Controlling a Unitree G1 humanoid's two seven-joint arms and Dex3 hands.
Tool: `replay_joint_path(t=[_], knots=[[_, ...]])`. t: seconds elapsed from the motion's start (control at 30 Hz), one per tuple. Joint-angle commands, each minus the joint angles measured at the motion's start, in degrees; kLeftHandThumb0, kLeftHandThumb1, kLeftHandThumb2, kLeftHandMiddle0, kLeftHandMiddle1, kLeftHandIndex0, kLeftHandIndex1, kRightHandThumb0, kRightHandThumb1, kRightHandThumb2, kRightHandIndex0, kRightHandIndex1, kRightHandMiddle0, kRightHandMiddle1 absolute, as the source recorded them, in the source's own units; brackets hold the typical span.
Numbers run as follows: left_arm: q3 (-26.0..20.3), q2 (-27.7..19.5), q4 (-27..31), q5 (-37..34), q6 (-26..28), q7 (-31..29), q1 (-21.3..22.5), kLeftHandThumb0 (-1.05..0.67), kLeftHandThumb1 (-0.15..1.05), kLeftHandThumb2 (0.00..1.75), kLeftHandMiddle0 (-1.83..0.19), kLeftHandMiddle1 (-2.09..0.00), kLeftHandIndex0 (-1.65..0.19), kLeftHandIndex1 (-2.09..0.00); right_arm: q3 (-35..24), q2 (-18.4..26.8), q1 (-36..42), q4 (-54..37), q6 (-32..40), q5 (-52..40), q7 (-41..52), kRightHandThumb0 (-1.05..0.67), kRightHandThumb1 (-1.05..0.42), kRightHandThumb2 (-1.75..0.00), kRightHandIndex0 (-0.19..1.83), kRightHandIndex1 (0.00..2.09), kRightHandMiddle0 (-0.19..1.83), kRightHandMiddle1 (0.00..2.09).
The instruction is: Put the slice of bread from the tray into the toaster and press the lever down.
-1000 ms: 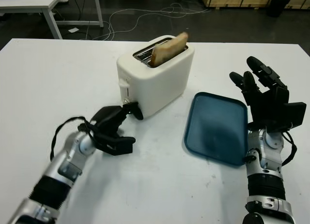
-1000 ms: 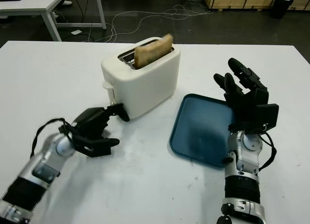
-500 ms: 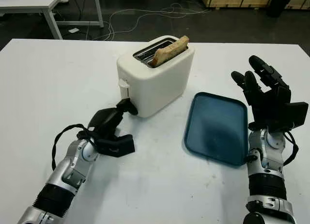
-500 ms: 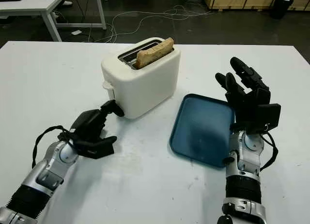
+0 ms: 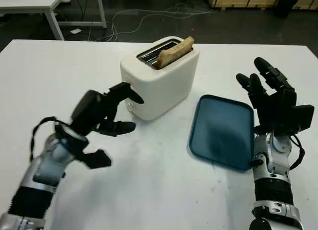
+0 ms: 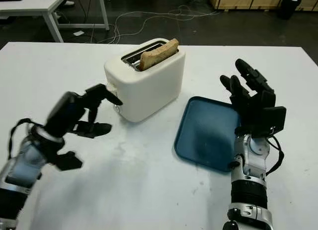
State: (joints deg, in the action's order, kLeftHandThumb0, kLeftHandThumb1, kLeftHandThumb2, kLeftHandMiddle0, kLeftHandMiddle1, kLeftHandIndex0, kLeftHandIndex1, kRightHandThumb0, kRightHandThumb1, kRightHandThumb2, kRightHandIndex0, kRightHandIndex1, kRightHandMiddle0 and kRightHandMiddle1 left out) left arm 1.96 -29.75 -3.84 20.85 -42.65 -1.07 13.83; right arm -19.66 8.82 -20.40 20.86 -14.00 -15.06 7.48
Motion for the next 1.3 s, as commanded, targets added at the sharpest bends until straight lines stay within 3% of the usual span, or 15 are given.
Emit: replay_joint_path(t=[0.0, 0.13, 0.27, 0.47, 0.67, 1.0, 1.27], knots=[[-1.9, -1.2, 0.3, 1.8, -1.3, 1.3, 1.5, -0.96, 0.92, 0.72, -1.14, -1.67, -0.07, -1.30, 0.2, 0.0, -0.7, 0.3, -0.8, -0.4, 0.0, -0.29, -0.92, -0.32, 0.98, 0.00, 0.84, 0.01], [-4.0, -2.8, 1.9, 8.7, 3.4, 1.8, 2.0, -0.93, 0.92, 0.68, -1.30, -1.66, 0.00, -1.26, 0.6, 0.1, -0.8, 0.4, -1.0, -0.1, -0.1, -0.29, -0.92, -0.33, 0.97, 0.00, 0.84, 0.01], [-4.2, -5.2, 4.6, 17.8, 12.3, 0.5, 2.5, -0.92, 0.92, 0.84, -1.38, -1.74, 0.00, -1.03, 0.6, 0.2, -0.9, 0.5, -1.0, -0.1, -0.1, -0.30, -0.92, -0.32, 0.97, 0.00, 0.85, 0.01], [0.0, -6.7, 2.2, 21.2, 20.4, -5.0, 6.1, -0.85, 0.92, 0.82, -1.47, -1.71, 0.00, -1.12, 0.6, 0.0, -1.1, 0.4, -0.7, -0.6, 0.1, -0.29, -0.92, -0.33, 0.97, 0.00, 0.84, 0.00], [4.1, -6.9, -1.7, 21.4, 22.1, -7.6, 9.0, -0.83, 0.91, 0.71, -1.55, -1.58, 0.00, -1.26, 0.6, 0.0, -1.0, 0.1, -0.6, -0.5, -0.1, -0.29, -0.92, -0.32, 0.97, 0.00, 0.85, 0.01], [9.3, -7.1, -7.3, 22.2, 21.1, -6.4, 11.8, -0.87, 0.88, 0.69, -1.57, -1.47, 0.00, -1.31, 0.5, 0.0, -1.0, 0.0, -0.8, -0.4, -0.1, -0.31, -0.92, -0.30, 0.98, 0.01, 0.86, 0.01], [10.6, -7.6, -8.2, 21.7, 21.6, -5.9, 12.3, -0.86, 0.84, 0.80, -1.57, -1.47, 0.00, -1.30, 0.3, -0.1, -0.8, -0.4, -0.6, -0.8, -0.2, -0.31, -0.92, -0.31, 0.98, 0.01, 0.86, 0.00]])
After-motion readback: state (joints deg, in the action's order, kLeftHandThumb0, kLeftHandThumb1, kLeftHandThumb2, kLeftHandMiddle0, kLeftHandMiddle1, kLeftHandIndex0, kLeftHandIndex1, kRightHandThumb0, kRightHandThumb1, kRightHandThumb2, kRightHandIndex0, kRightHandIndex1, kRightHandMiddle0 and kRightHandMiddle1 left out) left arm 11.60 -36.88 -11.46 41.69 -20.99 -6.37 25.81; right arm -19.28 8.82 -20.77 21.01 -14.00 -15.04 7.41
